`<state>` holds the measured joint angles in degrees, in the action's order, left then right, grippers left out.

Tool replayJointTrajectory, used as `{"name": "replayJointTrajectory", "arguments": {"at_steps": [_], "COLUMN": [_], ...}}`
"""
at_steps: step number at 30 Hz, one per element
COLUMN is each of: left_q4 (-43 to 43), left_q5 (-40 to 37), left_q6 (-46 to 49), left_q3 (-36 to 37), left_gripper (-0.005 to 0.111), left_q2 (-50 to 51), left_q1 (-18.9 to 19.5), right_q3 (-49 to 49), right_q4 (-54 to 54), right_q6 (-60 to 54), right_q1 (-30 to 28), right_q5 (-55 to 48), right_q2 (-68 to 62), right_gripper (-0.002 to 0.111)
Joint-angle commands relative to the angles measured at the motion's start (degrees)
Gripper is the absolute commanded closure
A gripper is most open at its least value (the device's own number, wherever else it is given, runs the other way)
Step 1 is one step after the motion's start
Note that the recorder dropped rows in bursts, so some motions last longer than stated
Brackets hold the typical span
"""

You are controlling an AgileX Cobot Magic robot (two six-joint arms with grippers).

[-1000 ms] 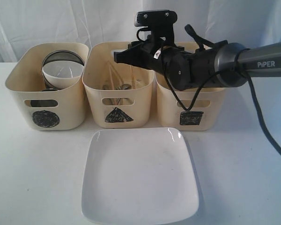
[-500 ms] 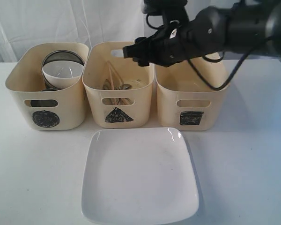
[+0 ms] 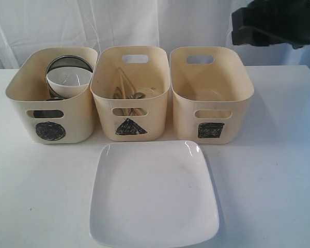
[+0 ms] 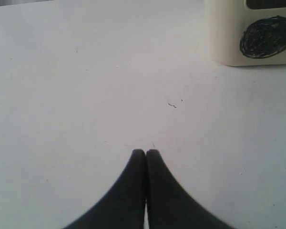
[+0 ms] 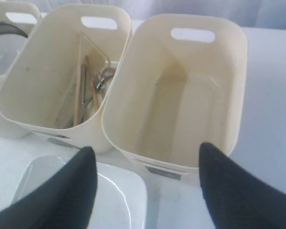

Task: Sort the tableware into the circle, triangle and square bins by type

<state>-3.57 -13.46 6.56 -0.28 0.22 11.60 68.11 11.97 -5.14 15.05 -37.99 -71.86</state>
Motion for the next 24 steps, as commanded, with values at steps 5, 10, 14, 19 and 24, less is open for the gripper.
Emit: {"name": "replayJointTrajectory", "arguments": {"at_steps": [5,10,14,19,24], "left_q4": [-0.63,-0.63,-0.63,-0.63,-0.63], "left_q5": [0.15,0.15,0.15,0.15,0.15], "left_q6": [-0.14,-0.14,-0.14,-0.14,-0.14], "left_q3": [0.28,0.28,0.28,0.28,0.28], "left_gripper": [0.107,0.107,0.107,0.107,0.107], "left_q2": [-0.22,-0.22,-0.22,-0.22,-0.22], "left_q1": [-0.34,-0.34,-0.34,-0.34,-0.34], "right_q3": [-16.45,-24.62,-31.5,-39.14,-43.42], "right_q4": [9.08,13.12,13.11,14.55,21.5], "right_q6": [-0.65,-0.65,-0.65,-0.65,-0.65], "right_q1": [-0.35,-0.35,-0.35,-0.35,-0.35], "right_q5": [3.67,6.0,8.3,15.65,21.58], "right_q2": [14.91,19.56,19.6,17.69,14.8], "right_gripper": [0.054,0.055,0.055,0.055,0.06]}}
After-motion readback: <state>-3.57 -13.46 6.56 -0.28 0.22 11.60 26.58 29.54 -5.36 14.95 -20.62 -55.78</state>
